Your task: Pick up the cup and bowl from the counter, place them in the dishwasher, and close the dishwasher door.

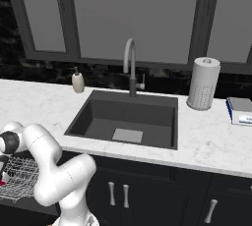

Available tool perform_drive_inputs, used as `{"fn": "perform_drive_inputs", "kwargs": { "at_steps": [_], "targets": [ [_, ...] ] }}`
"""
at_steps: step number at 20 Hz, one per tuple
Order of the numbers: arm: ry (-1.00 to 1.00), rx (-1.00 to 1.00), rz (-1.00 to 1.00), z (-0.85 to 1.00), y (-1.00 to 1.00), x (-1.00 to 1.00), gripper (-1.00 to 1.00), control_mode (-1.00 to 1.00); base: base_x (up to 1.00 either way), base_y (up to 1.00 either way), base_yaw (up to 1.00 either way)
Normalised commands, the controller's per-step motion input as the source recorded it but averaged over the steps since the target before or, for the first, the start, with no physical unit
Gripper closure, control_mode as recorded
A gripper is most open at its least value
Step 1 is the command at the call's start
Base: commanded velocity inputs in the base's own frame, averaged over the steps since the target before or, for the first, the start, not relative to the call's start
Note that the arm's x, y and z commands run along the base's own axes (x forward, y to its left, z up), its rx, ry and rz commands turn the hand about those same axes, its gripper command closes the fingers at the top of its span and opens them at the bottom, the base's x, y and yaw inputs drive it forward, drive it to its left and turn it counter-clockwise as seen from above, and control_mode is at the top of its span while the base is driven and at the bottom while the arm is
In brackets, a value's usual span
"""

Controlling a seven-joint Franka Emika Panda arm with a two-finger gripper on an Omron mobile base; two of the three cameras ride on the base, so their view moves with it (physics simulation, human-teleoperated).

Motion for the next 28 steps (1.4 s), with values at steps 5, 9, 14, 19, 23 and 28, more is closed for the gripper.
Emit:
{"fn": "perform_drive_inputs", "kwargs": {
  "at_steps": [5, 9, 14, 19, 23, 28],
  "targets": [
    [0.0, 0.0, 0.0, 0.0, 0.0, 0.0, -1.0, -1.0, 0.0, 0.0, 0.0],
    [0.0, 0.0, 0.0, 0.0, 0.0, 0.0, -1.0, -1.0, 0.0, 0.0, 0.0],
    [-0.04, 0.0, 0.0, 0.41, 0.0, -0.17, -1.0, -1.0, 0.0, 0.0, 0.0],
    [-0.13, 0.0, 0.0, 0.74, 0.0, -0.54, -1.0, -1.0, 0.0, 0.0, 0.0],
    [-0.07, 0.0, 0.01, 0.91, 0.0, -0.48, -1.0, -1.0, 0.0, 0.0, 0.0],
    [0.0, 0.01, 0.05, 1.0, -0.06, -0.17, -1.0, -1.0, 0.0, 0.0, 0.0]
  ]
}}
